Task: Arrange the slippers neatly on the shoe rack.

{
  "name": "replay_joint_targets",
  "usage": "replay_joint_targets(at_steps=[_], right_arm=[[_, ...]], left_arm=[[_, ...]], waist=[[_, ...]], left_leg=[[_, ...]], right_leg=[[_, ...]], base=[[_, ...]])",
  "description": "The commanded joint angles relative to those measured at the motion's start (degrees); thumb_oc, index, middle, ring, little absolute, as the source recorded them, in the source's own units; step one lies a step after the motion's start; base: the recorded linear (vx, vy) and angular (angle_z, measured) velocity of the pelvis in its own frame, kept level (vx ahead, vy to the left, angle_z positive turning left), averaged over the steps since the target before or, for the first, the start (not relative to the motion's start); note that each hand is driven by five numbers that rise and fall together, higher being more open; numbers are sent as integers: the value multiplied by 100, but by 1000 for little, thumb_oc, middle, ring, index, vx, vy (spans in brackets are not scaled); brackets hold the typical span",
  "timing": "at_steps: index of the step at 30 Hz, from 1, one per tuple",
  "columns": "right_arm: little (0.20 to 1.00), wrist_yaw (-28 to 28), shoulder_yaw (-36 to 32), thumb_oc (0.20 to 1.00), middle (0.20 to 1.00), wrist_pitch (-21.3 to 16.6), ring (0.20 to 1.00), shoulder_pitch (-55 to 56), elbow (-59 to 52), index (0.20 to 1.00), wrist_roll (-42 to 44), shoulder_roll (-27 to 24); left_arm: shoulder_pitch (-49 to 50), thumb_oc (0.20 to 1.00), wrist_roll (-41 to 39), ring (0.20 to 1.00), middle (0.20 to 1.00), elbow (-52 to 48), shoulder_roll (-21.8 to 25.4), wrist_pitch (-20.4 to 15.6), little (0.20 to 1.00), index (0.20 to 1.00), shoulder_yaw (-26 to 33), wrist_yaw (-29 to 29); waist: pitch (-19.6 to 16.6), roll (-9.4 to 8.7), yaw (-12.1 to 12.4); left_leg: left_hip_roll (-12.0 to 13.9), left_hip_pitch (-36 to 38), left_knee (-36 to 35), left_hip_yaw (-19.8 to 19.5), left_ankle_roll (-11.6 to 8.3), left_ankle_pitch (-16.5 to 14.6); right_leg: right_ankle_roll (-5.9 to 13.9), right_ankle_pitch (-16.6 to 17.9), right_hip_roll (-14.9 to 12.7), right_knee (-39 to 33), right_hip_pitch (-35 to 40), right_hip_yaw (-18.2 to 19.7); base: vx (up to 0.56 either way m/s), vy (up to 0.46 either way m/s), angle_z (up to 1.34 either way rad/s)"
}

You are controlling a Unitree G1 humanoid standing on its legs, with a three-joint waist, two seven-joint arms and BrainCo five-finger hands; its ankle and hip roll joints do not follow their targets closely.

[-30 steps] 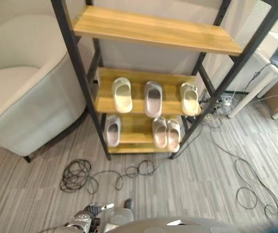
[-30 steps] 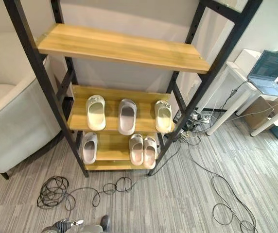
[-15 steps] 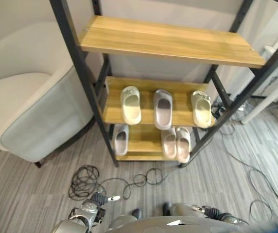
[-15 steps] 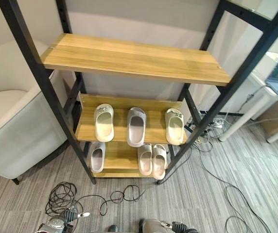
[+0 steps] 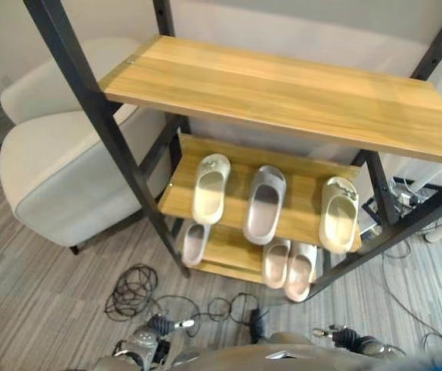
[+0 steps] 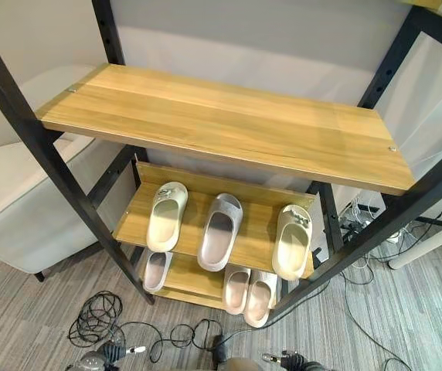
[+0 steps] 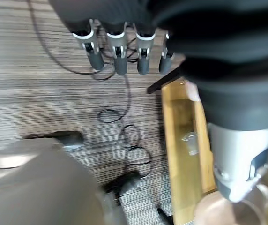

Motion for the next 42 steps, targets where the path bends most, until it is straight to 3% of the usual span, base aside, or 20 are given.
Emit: replay_joint_targets(at_steps=[1,11,14,16,18,24,28,31,35,42], right_arm=[[1000,-25,289,1000,1000,-120,1000,-113,-119,1000,-387,-59],[1000,-86,620,1000,1000,-160,1000,-179,-145,1000,-972,-187],[1000,-153,600,1000,1000,-198,1000,-260,-171,1000,-962,-239],[1000,-208,617,1000,1000,-237,1000,-321,-212,1000,-951,-283],[1000,-255,648,1000,1000,-252,1000,-464,-314,1000,-969,-300],[1000,-479,596,1000,1000,-436,1000,-908,-897,1000,-1016,-404],[1000,-809,794,1000,1000,-734,1000,263,-3679,1000,-1801,-377],[1000,-873,565,1000,1000,-902,1000,744,-5402,1000,-2339,-928],[1000,-868,-155,1000,1000,-1005,1000,1121,-7180,1000,-2387,-1470],[1000,-1102,-702,1000,1000,-999,1000,1065,-8033,1000,-2778,-1709]], left_arm=[[-44,1000,-66,1000,1000,-103,180,-126,1000,1000,66,22],[-91,1000,-75,1000,1000,-216,55,-136,1000,1000,-71,-5],[-180,1000,-28,1000,1000,-240,59,-151,1000,1000,-131,11],[-224,1000,-35,1000,1000,-268,65,-172,1000,1000,-171,23],[-288,1000,-14,1000,1000,-313,90,-174,1000,1000,-265,28],[-163,1000,147,1000,1000,-170,211,-180,1000,1000,-184,0],[173,1000,-77,1000,1000,-356,226,-244,1000,1000,398,243],[307,1000,-17,1000,1000,-494,307,-248,1000,1000,548,356],[566,1000,71,1000,1000,-592,284,-343,1000,1000,694,332],[746,1000,234,1000,1000,-535,154,-309,1000,1000,709,253]], waist=[[-153,-5,9],[-214,36,-15],[-200,29,-70],[-159,-2,-70],[-71,-70,-5],[-58,-20,-12],[120,12,-247],[152,32,-311],[67,77,-368],[20,93,-348]], left_leg=[[-308,191,-256,-113,72,483],[-122,199,-293,-138,-96,533],[-37,13,-157,137,-245,628],[160,-223,-185,512,-327,676],[234,-754,-197,782,-281,789],[119,-560,-535,1066,-148,803],[71,-485,-559,1626,31,763],[64,-444,-515,1807,61,671],[86,-303,-550,1872,80,597],[138,-107,-618,1837,78,530]], right_leg=[[213,-462,-150,789,-366,327],[64,-738,-53,767,-83,162],[43,-786,-151,729,-6,88],[76,-851,-284,689,82,14],[128,-880,-413,652,207,-24],[294,-817,-493,854,206,208],[435,-678,-554,905,29,650],[476,-708,-601,884,14,674],[491,-760,-630,850,111,639],[496,-848,-610,858,228,566]], base=[[55,-134,22],[20,-63,11],[-13,64,20],[12,138,27],[41,125,40],[83,149,-8],[-42,164,-43],[34,75,-78],[104,22,-22],[83,-6,1]])
